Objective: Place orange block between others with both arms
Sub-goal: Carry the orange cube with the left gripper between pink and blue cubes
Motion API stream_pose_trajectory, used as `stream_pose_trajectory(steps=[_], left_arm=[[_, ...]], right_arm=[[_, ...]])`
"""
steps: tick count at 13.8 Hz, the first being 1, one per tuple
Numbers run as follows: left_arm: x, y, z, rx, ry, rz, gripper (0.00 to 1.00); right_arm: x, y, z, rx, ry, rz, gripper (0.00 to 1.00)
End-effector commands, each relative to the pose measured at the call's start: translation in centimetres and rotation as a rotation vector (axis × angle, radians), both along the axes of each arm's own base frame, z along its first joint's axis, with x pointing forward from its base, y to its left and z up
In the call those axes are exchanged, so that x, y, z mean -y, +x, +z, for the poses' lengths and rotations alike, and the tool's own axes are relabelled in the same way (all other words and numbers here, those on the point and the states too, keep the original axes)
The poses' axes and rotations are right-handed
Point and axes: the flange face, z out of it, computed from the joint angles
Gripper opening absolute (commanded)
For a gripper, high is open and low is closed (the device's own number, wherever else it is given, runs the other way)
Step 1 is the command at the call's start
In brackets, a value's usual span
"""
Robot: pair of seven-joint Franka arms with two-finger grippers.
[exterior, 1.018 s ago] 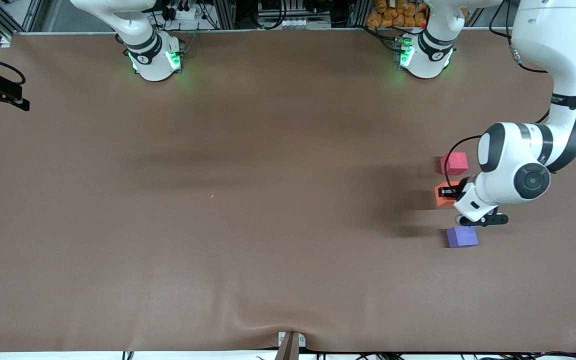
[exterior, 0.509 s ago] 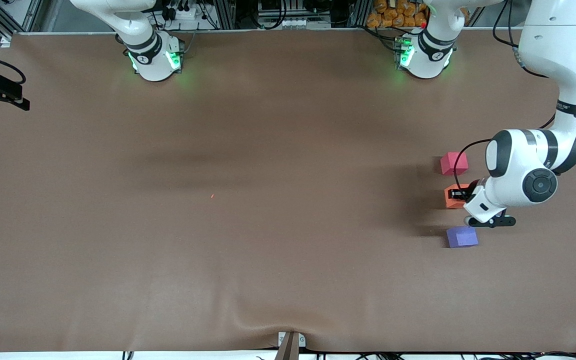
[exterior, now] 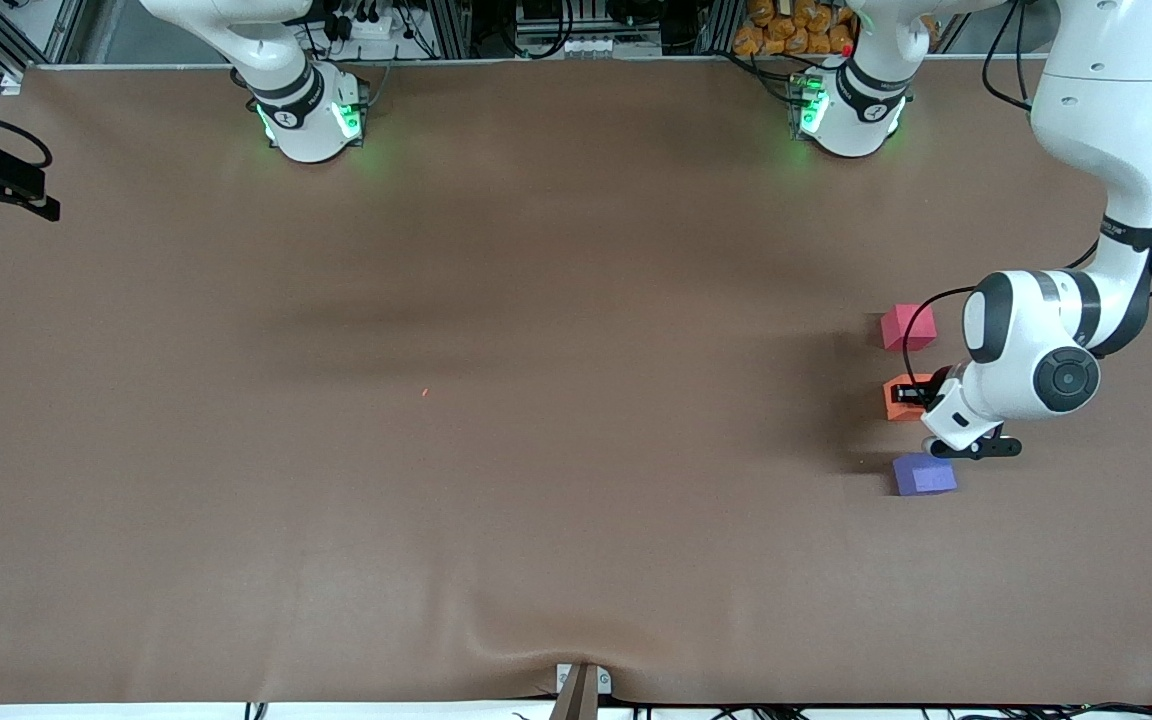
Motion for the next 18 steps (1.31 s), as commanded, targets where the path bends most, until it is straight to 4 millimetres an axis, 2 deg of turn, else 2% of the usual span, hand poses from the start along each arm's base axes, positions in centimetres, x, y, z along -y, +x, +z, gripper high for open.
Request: stream_pose_trajectory(steps=[1, 9, 10, 11, 12, 13, 15, 17, 18], left_arm=[[-0.2, 0.0, 0.0, 0.011, 0.012, -0.021, 0.0], [-0.1, 0.1, -0.2, 0.011, 0.041, -0.038, 0.0], [0.0, 0.2, -0.2, 0.011, 0.04, -0.039, 0.15], [0.1, 0.3, -0.2, 0.012, 0.04, -0.04, 0.86], [0.4, 0.4, 0.0, 0.017, 0.04, -0.045, 1.0], [0.5, 0.6, 0.1, 0.02, 0.04, -0.044, 1.0], [0.6, 1.4, 1.7, 0.046, 0.04, -0.05, 1.0], [0.9, 2.4, 5.3, 0.051, 0.046, -0.052, 1.0], [1.7, 3.2, 8.2, 0.052, 0.046, -0.059, 1.0]], right_arm=[[-0.1, 0.0, 0.6, 0.007, -0.003, 0.01, 1.0], [0.0, 0.0, 0.5, 0.005, -0.003, 0.009, 1.0], [0.0, 0.0, 0.6, 0.007, -0.003, 0.009, 1.0], [0.0, 0.0, 0.6, 0.007, -0.003, 0.009, 1.0], [-0.1, 0.0, 0.6, 0.007, -0.003, 0.01, 1.0], [-0.1, 0.0, 0.6, 0.008, -0.004, 0.01, 1.0], [-0.1, 0.0, 0.6, 0.008, -0.004, 0.01, 1.0], [-0.1, 0.0, 0.6, 0.008, -0.004, 0.01, 1.0], [-0.1, 0.0, 0.6, 0.008, -0.004, 0.01, 1.0]])
